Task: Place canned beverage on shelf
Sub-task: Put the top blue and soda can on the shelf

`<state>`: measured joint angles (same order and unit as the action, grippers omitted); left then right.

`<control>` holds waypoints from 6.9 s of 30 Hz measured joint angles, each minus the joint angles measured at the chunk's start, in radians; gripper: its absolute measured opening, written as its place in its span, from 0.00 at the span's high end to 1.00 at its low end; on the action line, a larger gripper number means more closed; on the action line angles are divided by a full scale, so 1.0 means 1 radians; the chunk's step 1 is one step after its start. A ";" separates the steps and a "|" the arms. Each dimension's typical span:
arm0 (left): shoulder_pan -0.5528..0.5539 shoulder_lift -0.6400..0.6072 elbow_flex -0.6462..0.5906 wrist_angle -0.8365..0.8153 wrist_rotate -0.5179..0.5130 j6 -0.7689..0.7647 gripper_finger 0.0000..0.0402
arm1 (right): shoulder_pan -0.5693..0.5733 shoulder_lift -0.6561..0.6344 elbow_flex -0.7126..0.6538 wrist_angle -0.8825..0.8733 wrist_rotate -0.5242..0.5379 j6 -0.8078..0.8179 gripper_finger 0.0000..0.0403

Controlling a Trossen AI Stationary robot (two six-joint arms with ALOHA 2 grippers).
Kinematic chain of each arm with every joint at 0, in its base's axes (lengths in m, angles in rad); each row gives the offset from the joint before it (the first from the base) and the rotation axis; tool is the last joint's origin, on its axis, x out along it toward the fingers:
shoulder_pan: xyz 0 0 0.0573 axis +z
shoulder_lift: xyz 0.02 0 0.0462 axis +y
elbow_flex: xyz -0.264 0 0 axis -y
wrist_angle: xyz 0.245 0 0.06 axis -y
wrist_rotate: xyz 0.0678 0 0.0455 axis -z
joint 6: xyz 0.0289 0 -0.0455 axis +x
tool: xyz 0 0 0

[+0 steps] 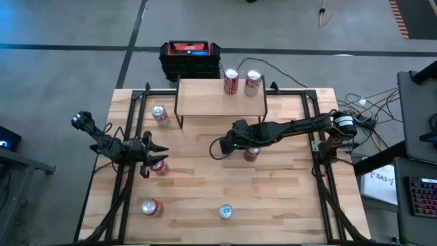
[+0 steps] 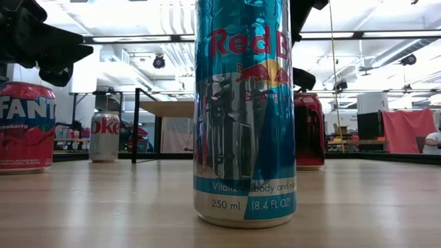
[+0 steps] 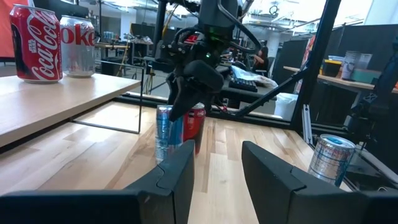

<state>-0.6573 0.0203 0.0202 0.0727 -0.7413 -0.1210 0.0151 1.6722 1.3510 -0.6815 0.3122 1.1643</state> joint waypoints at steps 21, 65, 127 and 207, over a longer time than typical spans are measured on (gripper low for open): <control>0.000 0.000 0.000 0.000 0.000 0.000 0.71 | 0.000 0.000 0.060 -0.125 0.039 -0.108 0.39; 0.000 0.000 0.000 0.000 0.000 0.000 0.71 | -0.009 0.000 0.046 -0.016 0.059 -0.869 0.05; 0.000 0.000 0.000 0.000 0.000 0.000 0.71 | -0.122 0.191 0.180 -0.098 -0.039 -0.173 0.49; 0.000 0.000 0.000 0.000 0.000 0.000 0.71 | 0.004 0.261 0.445 -0.508 -0.068 0.010 0.05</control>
<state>-0.6575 0.0200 0.0204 0.0732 -0.7414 -0.1210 0.0192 1.9327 1.7965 -1.1899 0.2444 1.1740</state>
